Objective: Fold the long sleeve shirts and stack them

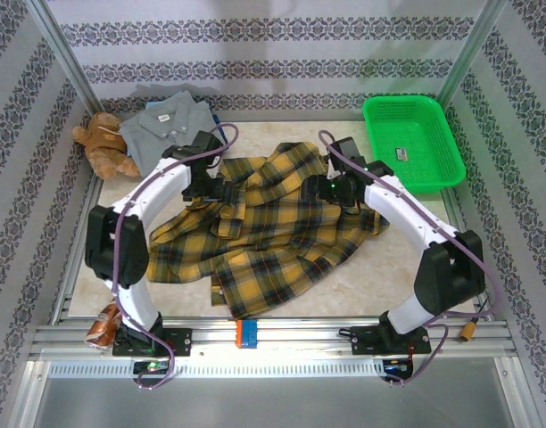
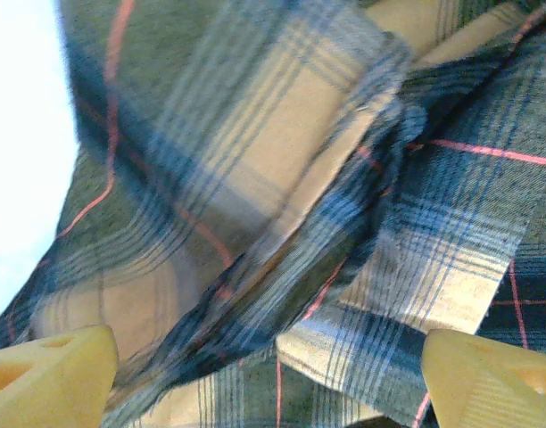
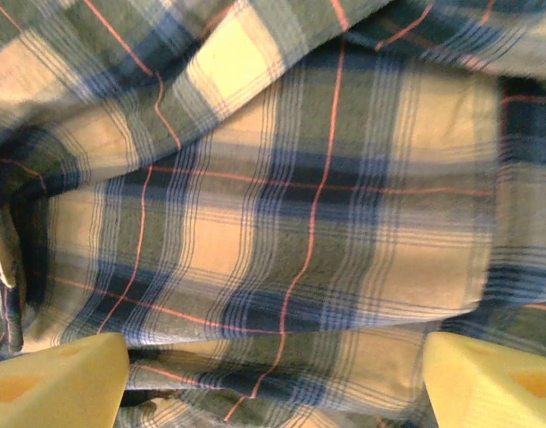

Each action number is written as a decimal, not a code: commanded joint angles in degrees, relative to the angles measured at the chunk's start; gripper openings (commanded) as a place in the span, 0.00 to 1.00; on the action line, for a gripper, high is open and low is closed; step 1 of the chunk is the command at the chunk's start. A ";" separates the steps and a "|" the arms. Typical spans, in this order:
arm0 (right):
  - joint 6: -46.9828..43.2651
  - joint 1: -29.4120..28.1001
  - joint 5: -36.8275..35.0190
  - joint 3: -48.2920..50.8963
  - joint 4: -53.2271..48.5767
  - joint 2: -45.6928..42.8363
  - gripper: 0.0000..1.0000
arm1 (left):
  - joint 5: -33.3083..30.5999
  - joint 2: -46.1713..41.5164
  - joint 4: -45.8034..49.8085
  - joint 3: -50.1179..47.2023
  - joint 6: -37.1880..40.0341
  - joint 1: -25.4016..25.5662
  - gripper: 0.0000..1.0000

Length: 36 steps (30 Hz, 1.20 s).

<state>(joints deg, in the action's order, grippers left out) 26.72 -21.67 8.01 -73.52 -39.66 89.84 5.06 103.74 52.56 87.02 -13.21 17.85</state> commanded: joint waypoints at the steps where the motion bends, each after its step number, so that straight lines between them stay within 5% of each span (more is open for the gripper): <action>1: 2.53 -1.06 1.89 0.65 2.24 2.49 0.85 | -7.11 4.38 4.57 4.04 7.30 3.55 0.90; 10: 3.20 -3.84 3.59 -1.82 3.96 8.68 0.83 | -20.62 11.22 1.00 6.30 9.94 5.01 0.82; 17: 4.55 -7.29 3.59 -3.50 4.88 13.83 0.81 | -25.91 12.79 -4.79 7.03 13.13 2.59 0.43; 22: 9.07 -7.68 -1.84 -3.48 1.60 18.99 0.73 | -24.15 12.18 -5.55 8.84 13.57 -1.91 0.25; 31: 8.17 -7.40 -8.71 0.50 -2.44 20.02 0.69 | -20.44 10.81 -7.20 9.79 15.20 -13.38 0.24; 36: 7.61 -7.26 -9.90 1.05 -3.29 20.36 0.69 | -22.47 11.87 -7.94 11.66 15.13 -18.23 0.36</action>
<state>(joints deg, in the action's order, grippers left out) 34.35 -29.36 1.23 -73.41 -40.18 110.10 -16.10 115.79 46.39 96.14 0.84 1.39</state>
